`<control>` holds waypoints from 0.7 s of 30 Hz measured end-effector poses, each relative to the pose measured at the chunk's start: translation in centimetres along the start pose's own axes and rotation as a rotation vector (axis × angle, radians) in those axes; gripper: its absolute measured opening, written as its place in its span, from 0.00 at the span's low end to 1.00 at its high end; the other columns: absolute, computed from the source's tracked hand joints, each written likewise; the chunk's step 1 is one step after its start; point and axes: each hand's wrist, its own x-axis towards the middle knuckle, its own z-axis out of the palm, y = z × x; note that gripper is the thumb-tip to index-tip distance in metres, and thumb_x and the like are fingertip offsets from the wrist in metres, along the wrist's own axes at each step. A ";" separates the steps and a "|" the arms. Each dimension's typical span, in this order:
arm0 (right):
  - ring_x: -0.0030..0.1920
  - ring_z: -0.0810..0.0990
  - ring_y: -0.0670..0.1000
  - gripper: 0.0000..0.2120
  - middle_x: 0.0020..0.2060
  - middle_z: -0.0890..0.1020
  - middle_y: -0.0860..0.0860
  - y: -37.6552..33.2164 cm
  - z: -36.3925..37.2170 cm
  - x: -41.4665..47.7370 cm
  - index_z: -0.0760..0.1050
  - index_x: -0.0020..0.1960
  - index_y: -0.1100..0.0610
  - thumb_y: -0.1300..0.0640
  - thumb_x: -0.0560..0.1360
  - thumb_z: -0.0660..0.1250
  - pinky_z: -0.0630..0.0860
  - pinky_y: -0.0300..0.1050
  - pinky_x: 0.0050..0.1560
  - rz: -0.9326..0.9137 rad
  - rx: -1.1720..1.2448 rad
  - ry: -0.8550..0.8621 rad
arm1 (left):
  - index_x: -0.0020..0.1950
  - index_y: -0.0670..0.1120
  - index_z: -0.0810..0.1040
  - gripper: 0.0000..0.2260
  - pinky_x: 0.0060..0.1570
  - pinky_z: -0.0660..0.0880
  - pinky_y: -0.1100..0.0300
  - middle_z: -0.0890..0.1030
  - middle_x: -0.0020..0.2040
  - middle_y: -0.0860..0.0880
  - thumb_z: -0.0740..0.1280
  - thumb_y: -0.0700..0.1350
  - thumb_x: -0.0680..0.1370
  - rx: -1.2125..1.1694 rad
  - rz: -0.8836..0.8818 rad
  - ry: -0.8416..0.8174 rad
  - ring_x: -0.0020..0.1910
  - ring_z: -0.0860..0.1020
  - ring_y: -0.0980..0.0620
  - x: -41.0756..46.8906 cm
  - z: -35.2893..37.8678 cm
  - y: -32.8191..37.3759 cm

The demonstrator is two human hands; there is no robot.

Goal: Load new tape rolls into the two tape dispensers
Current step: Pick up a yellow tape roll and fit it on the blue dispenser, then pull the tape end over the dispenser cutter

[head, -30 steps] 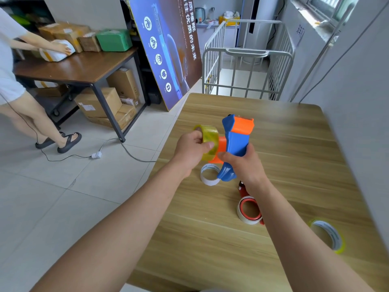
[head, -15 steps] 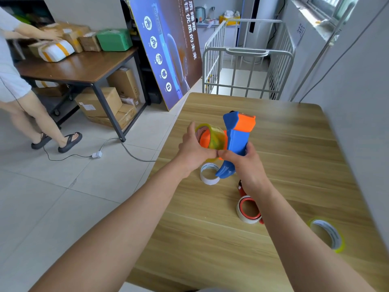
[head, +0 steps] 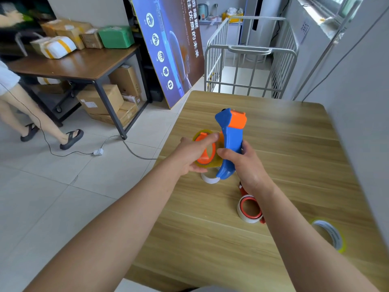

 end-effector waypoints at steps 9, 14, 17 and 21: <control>0.55 0.83 0.56 0.20 0.53 0.85 0.57 0.1 -1.3 0.2 0.79 0.57 0.61 0.62 0.65 0.74 0.78 0.43 0.54 -0.022 0.093 -0.319 | 0.63 0.45 0.67 0.28 0.43 0.81 0.46 0.78 0.58 0.45 0.72 0.55 0.69 -0.165 0.091 -0.215 0.55 0.80 0.45 0.0 -0.7 -0.7; 0.48 0.83 0.49 0.20 0.47 0.85 0.52 0.9 -1.1 -0.3 0.79 0.55 0.61 0.71 0.64 0.74 0.79 0.39 0.47 -0.070 -0.093 -0.321 | 0.55 0.51 0.73 0.14 0.48 0.74 0.52 0.77 0.49 0.50 0.70 0.44 0.71 -0.164 0.182 -0.287 0.50 0.76 0.50 0.4 -1.1 -0.3; 0.44 0.80 0.46 0.20 0.43 0.82 0.48 1.2 -0.7 -0.4 0.78 0.54 0.58 0.73 0.65 0.73 0.79 0.40 0.45 -0.077 -0.203 -0.278 | 0.60 0.52 0.75 0.18 0.61 0.66 0.51 0.75 0.52 0.52 0.69 0.42 0.71 -0.069 0.219 -0.326 0.54 0.74 0.52 0.6 -1.8 0.0; 0.32 0.77 0.38 0.21 0.31 0.81 0.40 1.6 -0.4 -0.2 0.76 0.46 0.53 0.77 0.65 0.70 0.76 0.33 0.34 -0.096 -0.241 -0.262 | 0.68 0.47 0.70 0.30 0.74 0.57 0.49 0.73 0.67 0.43 0.70 0.42 0.66 0.036 0.248 -0.328 0.68 0.69 0.47 0.5 -2.5 0.6</control>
